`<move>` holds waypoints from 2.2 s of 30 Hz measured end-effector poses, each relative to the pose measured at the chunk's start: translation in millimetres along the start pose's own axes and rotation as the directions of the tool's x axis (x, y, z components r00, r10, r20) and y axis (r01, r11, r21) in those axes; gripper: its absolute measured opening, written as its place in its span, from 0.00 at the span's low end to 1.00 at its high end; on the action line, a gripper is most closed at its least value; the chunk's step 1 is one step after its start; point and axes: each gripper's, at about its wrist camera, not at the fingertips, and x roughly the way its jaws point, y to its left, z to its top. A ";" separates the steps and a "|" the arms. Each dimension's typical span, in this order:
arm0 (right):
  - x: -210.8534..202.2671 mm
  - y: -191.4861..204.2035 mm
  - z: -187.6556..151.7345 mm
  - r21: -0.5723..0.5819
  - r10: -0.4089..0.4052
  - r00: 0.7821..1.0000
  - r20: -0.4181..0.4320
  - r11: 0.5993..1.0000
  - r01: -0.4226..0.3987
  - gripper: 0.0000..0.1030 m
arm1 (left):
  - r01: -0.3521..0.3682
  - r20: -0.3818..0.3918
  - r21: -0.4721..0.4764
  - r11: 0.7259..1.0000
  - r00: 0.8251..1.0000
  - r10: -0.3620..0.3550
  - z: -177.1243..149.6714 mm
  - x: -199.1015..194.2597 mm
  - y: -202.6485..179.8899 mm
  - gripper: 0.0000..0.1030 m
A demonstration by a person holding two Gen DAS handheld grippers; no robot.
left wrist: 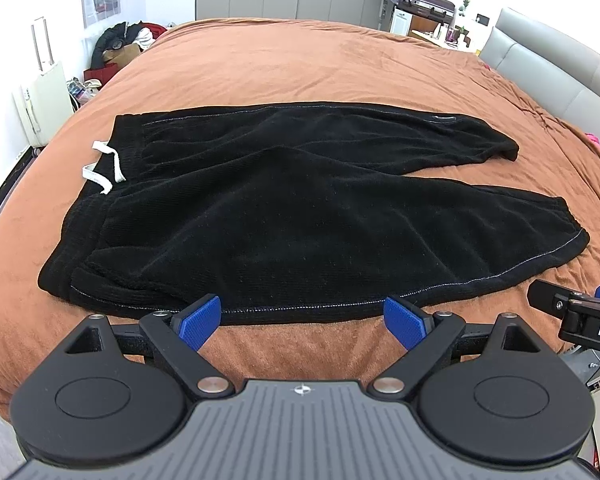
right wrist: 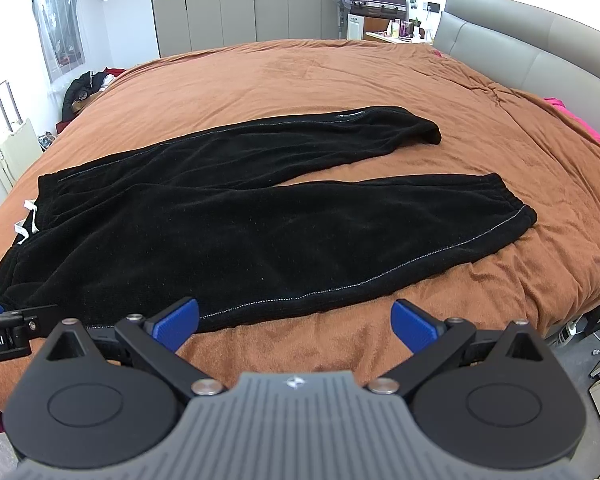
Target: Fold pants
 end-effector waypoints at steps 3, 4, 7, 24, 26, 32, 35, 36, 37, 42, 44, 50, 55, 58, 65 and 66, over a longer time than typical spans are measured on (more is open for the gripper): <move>0.3 -0.2 -0.3 0.001 0.001 1.000 -0.001 1.000 -0.001 0.95 | -0.001 0.001 -0.002 1.000 1.000 0.001 0.1 0.3 0.0 1.00; 0.5 -0.2 -0.6 0.002 0.001 1.000 -0.001 1.000 -0.001 0.95 | -0.001 0.001 -0.001 1.000 1.000 0.001 -0.1 0.3 0.1 1.00; 0.5 0.0 -0.4 0.002 0.000 1.000 -0.003 1.000 0.000 0.95 | -0.002 -0.001 0.000 1.000 1.000 0.002 -0.8 1.0 -1.4 1.00; 0.3 -0.5 -0.6 0.004 0.001 1.000 -0.006 1.000 -0.001 0.95 | 0.001 -0.004 -0.001 1.000 1.000 -0.001 -2.1 2.4 -1.5 1.00; 0.5 -0.5 -0.6 0.005 0.002 1.000 -0.007 1.000 -0.002 0.95 | 0.001 -0.004 -0.002 1.000 1.000 -0.001 -2.1 2.4 -1.5 1.00; 1.5 -1.2 -0.7 0.004 0.005 1.000 -0.009 1.000 -0.005 0.95 | -0.001 -0.006 -0.004 1.000 1.000 0.001 -3.7 3.2 -1.6 1.00; 1.4 -1.1 -0.7 0.005 0.005 1.000 -0.010 1.000 -0.005 0.95 | 0.000 -0.006 -0.004 1.000 1.000 0.000 -3.3 3.2 -1.7 1.00; 1.3 -1.2 -0.8 0.005 0.006 1.000 -0.009 1.000 -0.006 0.95 | 0.001 -0.007 -0.004 1.000 1.000 -0.001 -3.6 3.3 -1.7 1.00; 1.3 -1.1 -1.0 0.005 0.006 1.000 -0.008 1.000 -0.006 0.95 | 0.002 -0.008 -0.004 1.000 1.000 -0.002 -4.0 3.5 -1.6 1.00; 3.4 -2.0 -1.5 0.006 0.005 1.000 -0.011 1.000 -0.005 0.95 | 0.002 -0.013 -0.007 1.000 1.000 -0.002 -2.4 5.8 0.3 1.00; 4.1 -1.7 -0.8 0.006 0.005 1.000 -0.015 1.000 -0.005 0.95 | 0.001 -0.017 -0.010 1.000 1.000 -0.001 -1.9 7.2 1.0 1.00; 12.9 -2.2 0.9 0.009 0.003 1.000 -0.024 1.000 -0.002 0.95 | -0.004 -0.040 -0.022 1.000 0.999 0.003 -1.5 17.0 7.6 1.00; 24.4 -10.6 4.4 0.034 -0.001 1.000 -0.003 0.999 0.001 0.95 | -0.007 -0.057 -0.048 0.999 0.998 0.005 0.0 27.4 19.2 1.00; 37.0 -21.3 6.4 0.026 -0.005 0.999 0.036 1.000 0.004 0.95 | 0.013 -0.059 -0.070 0.997 0.998 -0.017 -0.7 34.3 35.6 1.00; 78.0 -79.2 10.3 0.109 -0.034 0.997 0.076 0.994 0.026 0.95 | -0.025 0.000 -0.192 0.981 1.000 0.026 -10.8 53.2 102.9 1.00; 83.0 -90.4 9.9 0.139 -0.036 0.995 0.089 0.990 0.024 0.95 | -0.036 -0.001 -0.230 0.973 0.999 0.037 -12.6 56.1 116.2 1.00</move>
